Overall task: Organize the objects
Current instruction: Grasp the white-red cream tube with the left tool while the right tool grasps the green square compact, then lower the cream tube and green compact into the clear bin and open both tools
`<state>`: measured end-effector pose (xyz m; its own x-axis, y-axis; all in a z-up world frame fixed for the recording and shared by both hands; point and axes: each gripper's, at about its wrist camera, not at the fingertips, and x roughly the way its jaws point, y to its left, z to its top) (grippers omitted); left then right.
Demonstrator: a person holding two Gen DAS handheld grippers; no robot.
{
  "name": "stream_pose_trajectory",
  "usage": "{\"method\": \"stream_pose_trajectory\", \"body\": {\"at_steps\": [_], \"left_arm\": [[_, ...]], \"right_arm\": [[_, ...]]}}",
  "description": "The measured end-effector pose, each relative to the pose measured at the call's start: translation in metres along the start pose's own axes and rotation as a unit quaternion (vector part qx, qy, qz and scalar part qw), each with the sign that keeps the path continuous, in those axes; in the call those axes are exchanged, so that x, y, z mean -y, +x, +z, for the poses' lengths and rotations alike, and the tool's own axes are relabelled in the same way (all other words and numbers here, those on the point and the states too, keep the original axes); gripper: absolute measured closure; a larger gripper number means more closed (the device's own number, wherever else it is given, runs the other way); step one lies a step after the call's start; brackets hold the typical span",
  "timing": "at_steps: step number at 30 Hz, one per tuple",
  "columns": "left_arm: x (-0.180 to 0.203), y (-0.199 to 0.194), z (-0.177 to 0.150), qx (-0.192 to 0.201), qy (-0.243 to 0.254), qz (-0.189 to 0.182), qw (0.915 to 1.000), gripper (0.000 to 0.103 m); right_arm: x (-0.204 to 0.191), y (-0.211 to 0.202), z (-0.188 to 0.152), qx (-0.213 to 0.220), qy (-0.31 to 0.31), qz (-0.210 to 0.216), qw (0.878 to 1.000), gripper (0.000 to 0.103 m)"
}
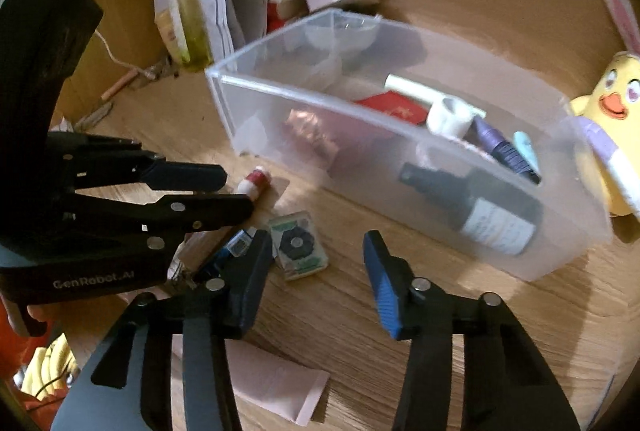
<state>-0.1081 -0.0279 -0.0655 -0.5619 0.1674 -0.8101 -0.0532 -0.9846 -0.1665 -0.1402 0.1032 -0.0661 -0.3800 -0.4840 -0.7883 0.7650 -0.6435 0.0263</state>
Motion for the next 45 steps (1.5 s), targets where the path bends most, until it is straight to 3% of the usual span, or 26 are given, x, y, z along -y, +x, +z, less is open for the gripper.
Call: {"method": "stream_pose_trajectory", "body": {"at_steps": [8,10,12,13,20,45], "left_arm": [[-0.002,0.006,0.004,-0.003,-0.005,-0.005,1.0000,0.073],[-0.002,0.007,0.005,-0.002,-0.006,-0.007,1.0000,0.076],[-0.001,0.008,0.006,-0.003,-0.005,-0.009,0.9999,0.083],[-0.001,0.008,0.006,-0.004,-0.005,-0.010,0.9999,0.085],[0.008,0.008,0.006,-0.004,0.002,-0.007,1.0000,0.089],[0.022,-0.089,0.019,0.121,0.000,0.000,0.9927,0.089]], "right_arm": [[0.004,0.007,0.002,-0.006,0.002,0.006,1.000,0.061],[0.005,0.008,0.003,-0.006,0.004,0.005,1.000,0.064],[0.006,0.011,0.003,-0.013,0.005,0.003,1.000,0.078],[0.007,0.012,0.004,-0.014,0.005,0.001,1.000,0.080],[0.013,0.003,0.001,-0.004,0.019,-0.005,1.000,0.080],[0.028,-0.085,0.005,0.106,0.055,-0.019,0.993,0.080]]}}
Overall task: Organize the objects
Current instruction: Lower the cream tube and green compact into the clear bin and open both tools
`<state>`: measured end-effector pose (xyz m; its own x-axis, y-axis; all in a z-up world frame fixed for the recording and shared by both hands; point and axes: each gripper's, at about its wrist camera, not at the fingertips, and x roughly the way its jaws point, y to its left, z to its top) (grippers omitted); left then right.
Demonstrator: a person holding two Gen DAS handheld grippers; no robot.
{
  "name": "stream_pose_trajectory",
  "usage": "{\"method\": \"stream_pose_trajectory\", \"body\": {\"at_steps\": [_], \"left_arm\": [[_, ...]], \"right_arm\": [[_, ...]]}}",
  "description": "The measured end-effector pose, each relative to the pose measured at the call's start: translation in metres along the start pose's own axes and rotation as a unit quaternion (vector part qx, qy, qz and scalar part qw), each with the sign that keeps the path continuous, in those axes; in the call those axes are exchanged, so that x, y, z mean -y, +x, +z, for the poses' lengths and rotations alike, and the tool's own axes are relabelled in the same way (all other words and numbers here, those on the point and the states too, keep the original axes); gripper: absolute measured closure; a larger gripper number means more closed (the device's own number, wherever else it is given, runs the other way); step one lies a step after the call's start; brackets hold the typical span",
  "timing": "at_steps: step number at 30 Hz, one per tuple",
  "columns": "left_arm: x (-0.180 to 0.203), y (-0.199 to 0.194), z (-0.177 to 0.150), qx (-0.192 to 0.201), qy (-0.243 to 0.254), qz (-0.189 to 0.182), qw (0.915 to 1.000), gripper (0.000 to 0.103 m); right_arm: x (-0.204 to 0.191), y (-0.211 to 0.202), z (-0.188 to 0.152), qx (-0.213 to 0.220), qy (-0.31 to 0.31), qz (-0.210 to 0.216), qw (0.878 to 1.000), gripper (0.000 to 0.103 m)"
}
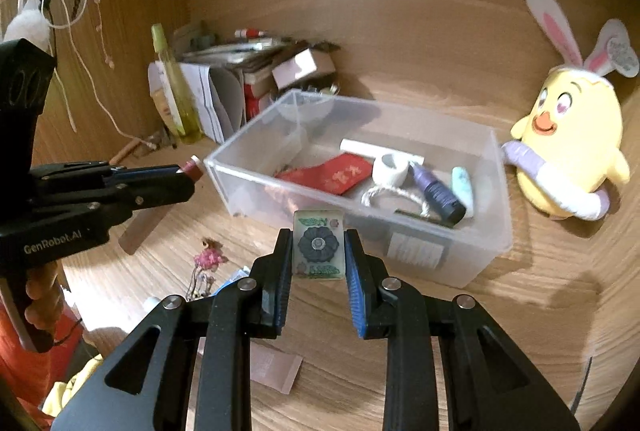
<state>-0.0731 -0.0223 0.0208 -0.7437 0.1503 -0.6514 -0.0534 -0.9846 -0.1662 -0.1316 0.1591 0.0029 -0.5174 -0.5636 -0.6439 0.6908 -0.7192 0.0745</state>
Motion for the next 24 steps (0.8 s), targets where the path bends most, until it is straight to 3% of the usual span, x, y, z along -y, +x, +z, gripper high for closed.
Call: {"method": "stream_pose_trajectory", "body": {"at_steps": [8,24], "left_arm": [[0.003,-0.007,0.021,0.028,0.007,0.005,0.9996,0.089],[-0.004,0.024,0.057,0.027,-0.006,0.007,0.9996,0.089]], "right_arm": [[0.016,-0.012,0.015,0.026,0.015,-0.019,0.999,0.081],[0.050,-0.002,0.041,0.037,0.038,-0.048,0.997,0.081]]}}
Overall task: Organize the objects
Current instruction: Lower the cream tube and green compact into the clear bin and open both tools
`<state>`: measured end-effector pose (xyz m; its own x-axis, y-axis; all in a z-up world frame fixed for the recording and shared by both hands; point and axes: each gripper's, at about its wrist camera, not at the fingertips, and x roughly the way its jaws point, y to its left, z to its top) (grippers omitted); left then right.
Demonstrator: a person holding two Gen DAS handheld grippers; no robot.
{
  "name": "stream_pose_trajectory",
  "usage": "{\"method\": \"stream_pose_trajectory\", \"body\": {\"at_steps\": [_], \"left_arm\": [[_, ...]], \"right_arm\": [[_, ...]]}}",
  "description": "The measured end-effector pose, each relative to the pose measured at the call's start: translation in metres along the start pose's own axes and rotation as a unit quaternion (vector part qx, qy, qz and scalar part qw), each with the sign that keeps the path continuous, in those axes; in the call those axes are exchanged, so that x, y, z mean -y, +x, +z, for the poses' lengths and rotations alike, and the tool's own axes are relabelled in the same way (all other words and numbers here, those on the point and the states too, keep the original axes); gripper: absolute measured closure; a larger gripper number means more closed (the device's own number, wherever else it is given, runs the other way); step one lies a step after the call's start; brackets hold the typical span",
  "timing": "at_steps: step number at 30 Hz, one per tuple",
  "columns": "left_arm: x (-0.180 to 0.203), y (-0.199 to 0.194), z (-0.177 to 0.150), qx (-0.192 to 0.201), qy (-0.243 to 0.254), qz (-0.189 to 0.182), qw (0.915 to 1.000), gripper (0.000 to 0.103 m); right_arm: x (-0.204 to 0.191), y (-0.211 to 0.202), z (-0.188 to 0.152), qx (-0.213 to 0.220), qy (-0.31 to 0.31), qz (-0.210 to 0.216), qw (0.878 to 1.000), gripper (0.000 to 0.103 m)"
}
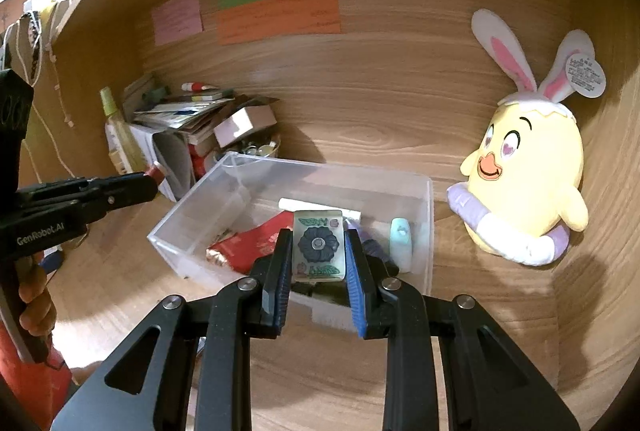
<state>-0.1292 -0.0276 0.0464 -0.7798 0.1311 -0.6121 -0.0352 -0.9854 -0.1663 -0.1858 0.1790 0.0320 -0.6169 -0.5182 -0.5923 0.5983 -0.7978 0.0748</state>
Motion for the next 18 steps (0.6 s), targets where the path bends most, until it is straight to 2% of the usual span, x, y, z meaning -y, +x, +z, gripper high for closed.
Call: {"method": "stream_pose_trajectory", "body": {"at_steps": [10,18], "left_arm": [[-0.010,0.047,0.004,-0.034,-0.011,0.018,0.9992,0.089],[-0.015,0.074,0.000,-0.058,-0.019,0.013,0.9981,0.089]], "right_arm": [[0.013,0.033,0.002,-0.032,0.004,-0.008,0.999,0.081],[0.023,0.063,-0.007,-0.068,0.015,-0.009,0.998,0.080]]}}
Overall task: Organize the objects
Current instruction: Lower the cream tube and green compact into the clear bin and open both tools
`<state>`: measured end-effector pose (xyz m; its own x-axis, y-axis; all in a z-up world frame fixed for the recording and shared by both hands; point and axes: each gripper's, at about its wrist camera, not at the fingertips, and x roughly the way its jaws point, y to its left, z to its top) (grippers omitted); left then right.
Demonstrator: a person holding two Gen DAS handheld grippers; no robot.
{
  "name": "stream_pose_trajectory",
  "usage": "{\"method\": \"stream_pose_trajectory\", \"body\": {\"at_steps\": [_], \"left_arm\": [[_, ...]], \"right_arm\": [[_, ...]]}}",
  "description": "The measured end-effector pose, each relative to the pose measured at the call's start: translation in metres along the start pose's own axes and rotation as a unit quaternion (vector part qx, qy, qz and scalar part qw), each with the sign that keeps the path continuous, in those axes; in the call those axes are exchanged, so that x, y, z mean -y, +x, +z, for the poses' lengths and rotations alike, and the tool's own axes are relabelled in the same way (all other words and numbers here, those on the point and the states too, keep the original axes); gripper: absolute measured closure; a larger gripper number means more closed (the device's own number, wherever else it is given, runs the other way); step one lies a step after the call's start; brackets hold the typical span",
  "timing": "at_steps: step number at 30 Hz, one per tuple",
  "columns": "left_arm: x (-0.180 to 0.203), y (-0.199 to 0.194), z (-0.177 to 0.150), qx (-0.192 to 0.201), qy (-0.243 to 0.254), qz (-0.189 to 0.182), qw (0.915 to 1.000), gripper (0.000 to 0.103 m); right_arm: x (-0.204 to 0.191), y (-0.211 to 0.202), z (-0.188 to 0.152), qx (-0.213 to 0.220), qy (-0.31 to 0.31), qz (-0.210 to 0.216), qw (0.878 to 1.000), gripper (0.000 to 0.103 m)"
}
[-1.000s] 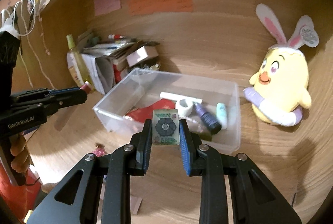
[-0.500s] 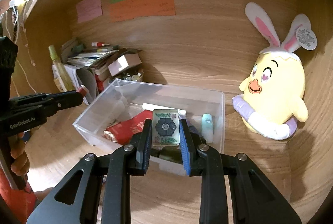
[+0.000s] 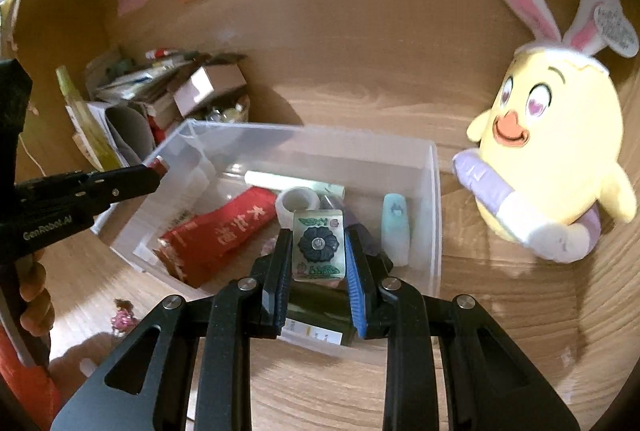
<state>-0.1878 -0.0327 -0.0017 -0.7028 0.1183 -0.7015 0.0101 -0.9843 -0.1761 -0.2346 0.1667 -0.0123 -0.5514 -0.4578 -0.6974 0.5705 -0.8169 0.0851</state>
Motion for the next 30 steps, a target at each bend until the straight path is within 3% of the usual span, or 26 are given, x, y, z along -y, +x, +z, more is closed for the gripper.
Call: {"method": "stream_pose_trajectory", "body": {"at_steps": [13,15,21,26,30], "left_arm": [[0.011,0.019,-0.007,-0.031,0.018,-0.010,0.9993,0.088],[0.011,0.016,-0.007,-0.030,0.017,-0.013,0.9993,0.088],[0.017,-0.004,-0.010,-0.009,0.027,-0.009,0.9996,0.068],[0.021,-0.025,-0.015,0.011,0.037,0.000,0.9993,0.048],[0.020,-0.042,-0.019,0.023,0.038,0.003,0.9990,0.042]], "right_arm": [[-0.004,0.015,-0.002,-0.017,-0.011,-0.001,1.000,0.080],[-0.006,0.013,-0.002,-0.017,-0.011,-0.001,1.000,0.076],[-0.010,-0.004,-0.001,0.005,-0.011,0.002,1.000,0.053],[-0.019,-0.022,-0.001,0.027,-0.021,-0.004,0.999,0.044],[-0.028,-0.033,-0.003,0.036,-0.032,-0.006,0.999,0.040]]}}
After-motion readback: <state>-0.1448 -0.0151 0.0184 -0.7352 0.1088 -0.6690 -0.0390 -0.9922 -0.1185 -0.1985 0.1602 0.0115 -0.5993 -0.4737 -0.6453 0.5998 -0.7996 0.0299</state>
